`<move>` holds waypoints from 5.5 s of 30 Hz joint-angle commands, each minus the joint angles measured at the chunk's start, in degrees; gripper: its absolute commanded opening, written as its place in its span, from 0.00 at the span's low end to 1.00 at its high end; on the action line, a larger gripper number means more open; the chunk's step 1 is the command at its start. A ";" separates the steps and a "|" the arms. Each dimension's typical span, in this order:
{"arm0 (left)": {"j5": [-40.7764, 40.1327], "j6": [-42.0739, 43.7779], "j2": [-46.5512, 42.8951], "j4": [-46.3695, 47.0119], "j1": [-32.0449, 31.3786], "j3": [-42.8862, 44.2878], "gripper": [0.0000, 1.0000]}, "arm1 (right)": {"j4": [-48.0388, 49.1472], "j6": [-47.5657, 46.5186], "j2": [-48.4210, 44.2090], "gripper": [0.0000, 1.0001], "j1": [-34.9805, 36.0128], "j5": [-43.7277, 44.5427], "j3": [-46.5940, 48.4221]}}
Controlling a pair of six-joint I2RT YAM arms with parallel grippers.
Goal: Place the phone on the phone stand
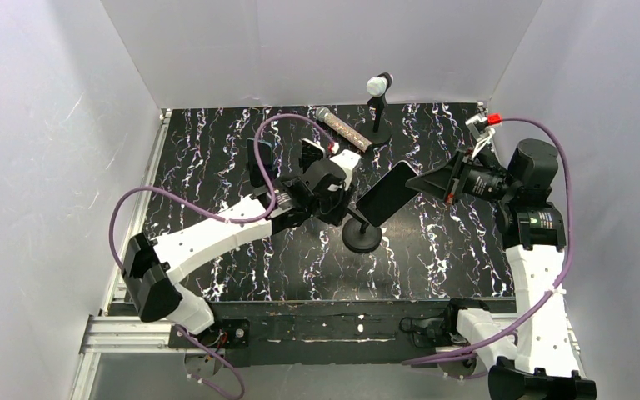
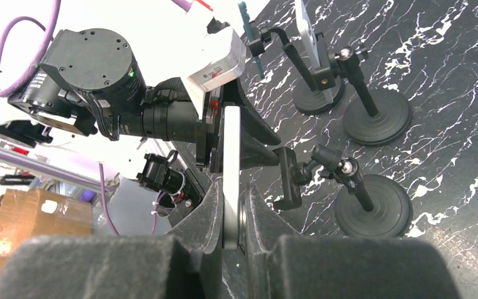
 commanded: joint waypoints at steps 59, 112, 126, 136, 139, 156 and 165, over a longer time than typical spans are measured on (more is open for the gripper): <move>31.79 13.34 -3.30 6.63 11.39 -3.99 0.01 | -2.19 -27.59 3.04 0.01 21.42 0.20 4.21; 32.38 15.57 -2.25 3.98 10.86 -3.28 0.00 | -0.50 -65.02 14.45 0.01 29.89 4.94 1.83; 26.68 13.42 -3.02 3.82 10.60 -3.34 0.00 | 1.02 -47.58 13.93 0.01 31.02 22.80 3.23; 15.80 10.32 -3.30 2.82 10.60 -2.93 0.00 | -3.76 -39.11 16.66 0.01 31.07 29.46 7.08; 13.07 9.73 -3.27 2.44 10.63 -2.52 0.00 | -2.90 -37.93 15.92 0.01 31.13 30.26 6.24; 0.67 5.49 -3.06 0.63 10.60 -1.44 0.00 | -10.20 -34.57 16.12 0.01 31.88 43.69 9.21; 0.74 4.47 -2.74 -0.14 10.60 -0.54 0.00 | -8.79 -32.75 15.94 0.01 34.45 52.57 8.25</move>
